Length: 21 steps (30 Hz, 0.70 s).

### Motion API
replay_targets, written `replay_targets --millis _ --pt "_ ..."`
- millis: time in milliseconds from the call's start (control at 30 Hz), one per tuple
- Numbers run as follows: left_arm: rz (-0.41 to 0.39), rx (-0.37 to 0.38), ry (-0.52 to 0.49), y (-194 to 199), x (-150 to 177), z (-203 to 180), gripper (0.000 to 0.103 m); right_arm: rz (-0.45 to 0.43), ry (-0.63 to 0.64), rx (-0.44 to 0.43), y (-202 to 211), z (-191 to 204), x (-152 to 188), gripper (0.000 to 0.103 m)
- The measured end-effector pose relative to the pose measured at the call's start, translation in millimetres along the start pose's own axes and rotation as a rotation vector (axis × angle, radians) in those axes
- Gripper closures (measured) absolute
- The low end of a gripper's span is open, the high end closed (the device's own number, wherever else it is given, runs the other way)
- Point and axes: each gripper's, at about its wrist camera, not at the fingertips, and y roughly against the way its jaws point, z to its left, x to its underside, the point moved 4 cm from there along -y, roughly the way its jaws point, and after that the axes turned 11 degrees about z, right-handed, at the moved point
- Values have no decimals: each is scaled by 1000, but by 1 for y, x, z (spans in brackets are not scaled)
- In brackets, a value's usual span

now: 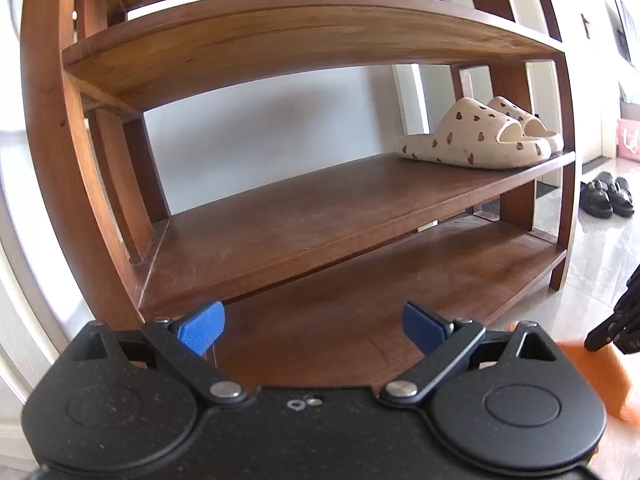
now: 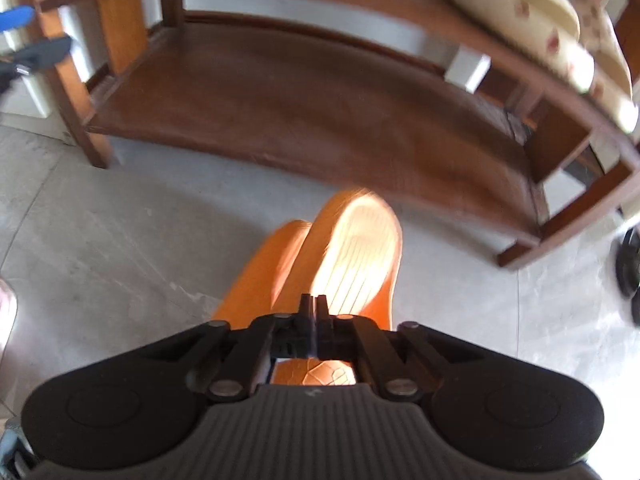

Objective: Organize scattered shoes
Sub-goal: 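Grasp one orange slide with the right tool and lift it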

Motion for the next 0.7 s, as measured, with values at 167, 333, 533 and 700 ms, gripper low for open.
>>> replay_targets --millis 167,333,533,700 --pt "26 4 -15 -5 1 -9 7 90 31 -25 -16 -16 8 100" --pt "17 -11 -81 -5 4 -19 7 79 -27 -145 -27 -33 17 77" --pt "49 -14 -101 -11 8 -22 7 35 -61 -79 -28 -69 27 33" --pt "64 -26 -136 -15 8 -34 7 50 -319 -115 -44 -148 54 33"
